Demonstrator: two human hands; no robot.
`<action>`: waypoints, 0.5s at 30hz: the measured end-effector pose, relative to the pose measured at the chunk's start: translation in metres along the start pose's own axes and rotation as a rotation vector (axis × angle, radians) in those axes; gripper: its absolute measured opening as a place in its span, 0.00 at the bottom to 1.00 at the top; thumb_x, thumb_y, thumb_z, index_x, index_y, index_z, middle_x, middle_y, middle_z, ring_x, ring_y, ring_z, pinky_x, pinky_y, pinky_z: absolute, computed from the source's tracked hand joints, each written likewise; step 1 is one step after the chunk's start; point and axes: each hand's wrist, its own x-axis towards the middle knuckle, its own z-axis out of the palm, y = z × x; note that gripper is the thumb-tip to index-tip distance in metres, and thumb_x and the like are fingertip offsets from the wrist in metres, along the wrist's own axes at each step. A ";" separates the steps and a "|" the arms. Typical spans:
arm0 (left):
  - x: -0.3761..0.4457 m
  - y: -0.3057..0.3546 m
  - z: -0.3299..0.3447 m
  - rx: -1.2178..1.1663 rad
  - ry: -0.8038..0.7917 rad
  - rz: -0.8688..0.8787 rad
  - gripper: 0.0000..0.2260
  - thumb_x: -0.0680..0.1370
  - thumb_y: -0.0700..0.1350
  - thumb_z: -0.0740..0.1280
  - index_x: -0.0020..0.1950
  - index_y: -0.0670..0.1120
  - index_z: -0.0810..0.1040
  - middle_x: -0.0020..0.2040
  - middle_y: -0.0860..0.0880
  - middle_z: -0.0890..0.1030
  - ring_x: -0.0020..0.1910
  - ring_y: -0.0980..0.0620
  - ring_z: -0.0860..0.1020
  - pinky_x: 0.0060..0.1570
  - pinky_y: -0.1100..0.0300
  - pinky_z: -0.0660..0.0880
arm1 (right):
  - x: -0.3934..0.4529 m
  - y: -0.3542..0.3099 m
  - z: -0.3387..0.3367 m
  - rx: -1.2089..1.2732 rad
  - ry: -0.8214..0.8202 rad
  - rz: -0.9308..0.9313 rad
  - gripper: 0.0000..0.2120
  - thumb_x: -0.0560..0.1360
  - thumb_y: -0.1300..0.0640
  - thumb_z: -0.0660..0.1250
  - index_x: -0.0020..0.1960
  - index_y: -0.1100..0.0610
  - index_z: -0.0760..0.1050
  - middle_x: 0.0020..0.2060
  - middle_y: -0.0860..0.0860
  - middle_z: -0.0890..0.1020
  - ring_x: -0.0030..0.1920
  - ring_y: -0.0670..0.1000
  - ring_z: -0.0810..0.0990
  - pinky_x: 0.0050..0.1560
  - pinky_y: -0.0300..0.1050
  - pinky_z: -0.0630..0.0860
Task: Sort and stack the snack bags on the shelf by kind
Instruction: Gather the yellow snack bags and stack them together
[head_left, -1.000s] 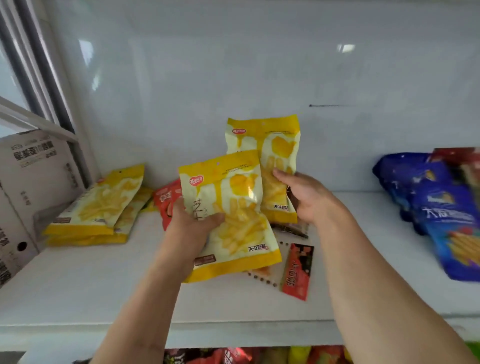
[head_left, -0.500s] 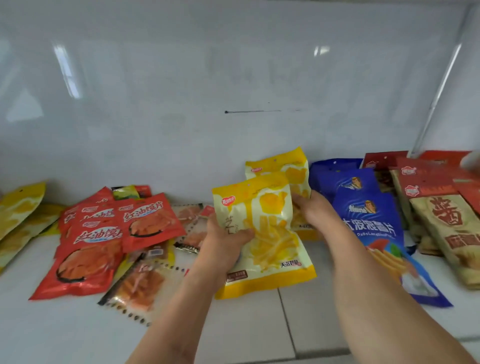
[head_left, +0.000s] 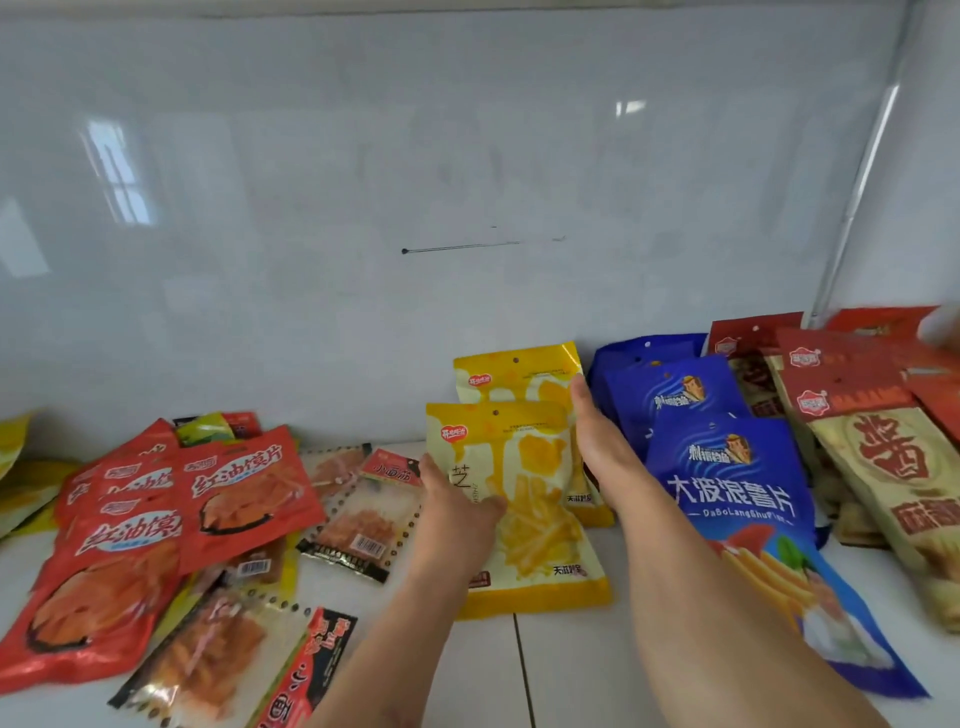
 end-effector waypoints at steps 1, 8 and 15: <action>0.002 0.002 0.004 -0.009 -0.001 0.001 0.43 0.75 0.43 0.73 0.80 0.54 0.47 0.69 0.48 0.74 0.63 0.43 0.78 0.60 0.45 0.78 | 0.005 0.002 0.001 -0.027 0.000 0.009 0.39 0.78 0.30 0.48 0.79 0.54 0.60 0.77 0.55 0.65 0.76 0.57 0.63 0.73 0.54 0.61; 0.022 0.002 0.022 -0.009 0.007 0.018 0.40 0.72 0.46 0.75 0.77 0.53 0.55 0.67 0.49 0.76 0.62 0.45 0.78 0.58 0.45 0.79 | 0.030 0.023 0.009 -0.101 0.031 -0.071 0.37 0.74 0.33 0.65 0.74 0.54 0.65 0.68 0.52 0.75 0.67 0.57 0.74 0.66 0.56 0.74; 0.036 0.004 0.030 -0.027 0.016 -0.008 0.43 0.74 0.46 0.75 0.80 0.50 0.51 0.68 0.48 0.76 0.64 0.45 0.77 0.60 0.51 0.77 | 0.048 0.029 0.017 -0.084 0.100 -0.176 0.17 0.78 0.47 0.69 0.62 0.53 0.73 0.52 0.47 0.80 0.57 0.54 0.80 0.54 0.46 0.75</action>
